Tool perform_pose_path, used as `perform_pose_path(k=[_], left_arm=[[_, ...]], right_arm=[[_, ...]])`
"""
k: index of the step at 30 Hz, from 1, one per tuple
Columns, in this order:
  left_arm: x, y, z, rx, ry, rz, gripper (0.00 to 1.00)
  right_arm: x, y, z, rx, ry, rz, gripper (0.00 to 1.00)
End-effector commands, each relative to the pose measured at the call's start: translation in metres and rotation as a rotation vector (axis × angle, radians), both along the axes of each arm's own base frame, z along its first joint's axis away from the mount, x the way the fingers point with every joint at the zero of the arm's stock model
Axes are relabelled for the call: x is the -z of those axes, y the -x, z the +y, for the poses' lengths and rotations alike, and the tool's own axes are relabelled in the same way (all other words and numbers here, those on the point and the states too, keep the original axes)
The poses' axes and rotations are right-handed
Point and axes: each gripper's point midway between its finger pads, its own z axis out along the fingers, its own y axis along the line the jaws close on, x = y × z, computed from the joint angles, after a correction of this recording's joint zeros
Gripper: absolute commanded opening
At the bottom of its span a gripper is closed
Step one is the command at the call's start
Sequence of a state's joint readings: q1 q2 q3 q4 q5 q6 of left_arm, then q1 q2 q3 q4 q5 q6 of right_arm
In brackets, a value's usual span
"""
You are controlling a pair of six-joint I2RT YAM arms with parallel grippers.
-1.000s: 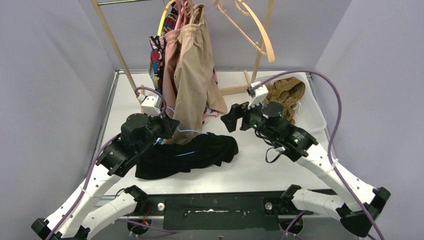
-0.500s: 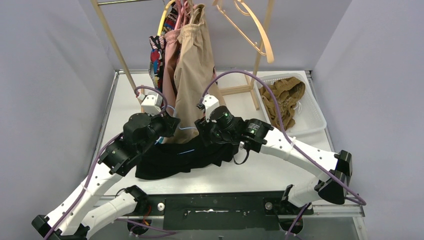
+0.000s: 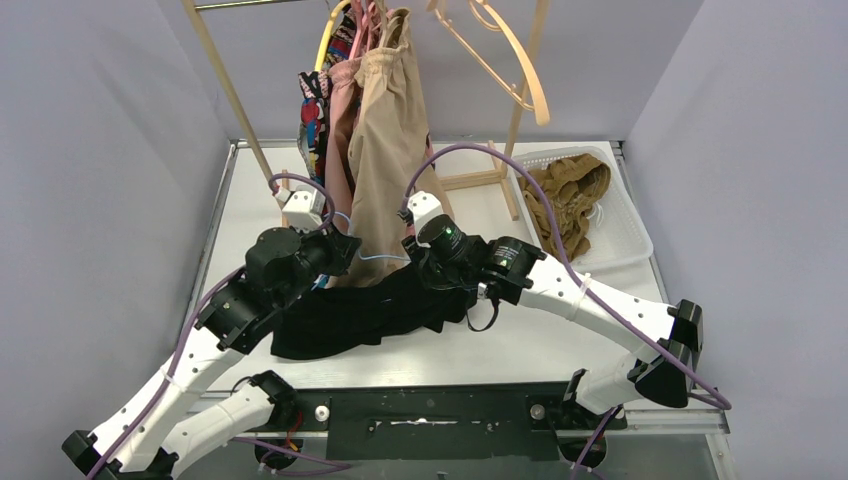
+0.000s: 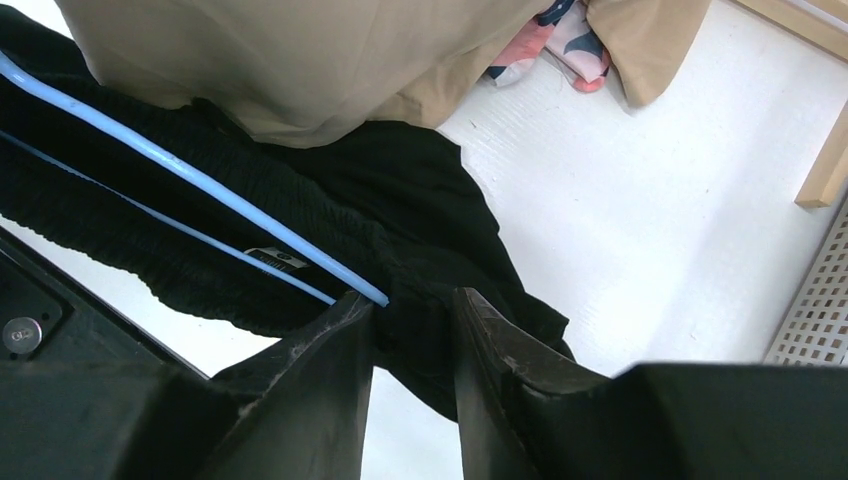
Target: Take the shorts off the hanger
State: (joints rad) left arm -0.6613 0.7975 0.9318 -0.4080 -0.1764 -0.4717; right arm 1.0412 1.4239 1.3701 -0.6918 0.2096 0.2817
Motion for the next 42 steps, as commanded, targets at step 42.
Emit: perform_pose_path(k=[42], left_arm=[[-0.02,-0.003,0.038,-0.124,-0.11,-0.115,0.0]], right_arm=[[0.015,-0.043,-0.099,0.279,0.031,0.005,0.09]])
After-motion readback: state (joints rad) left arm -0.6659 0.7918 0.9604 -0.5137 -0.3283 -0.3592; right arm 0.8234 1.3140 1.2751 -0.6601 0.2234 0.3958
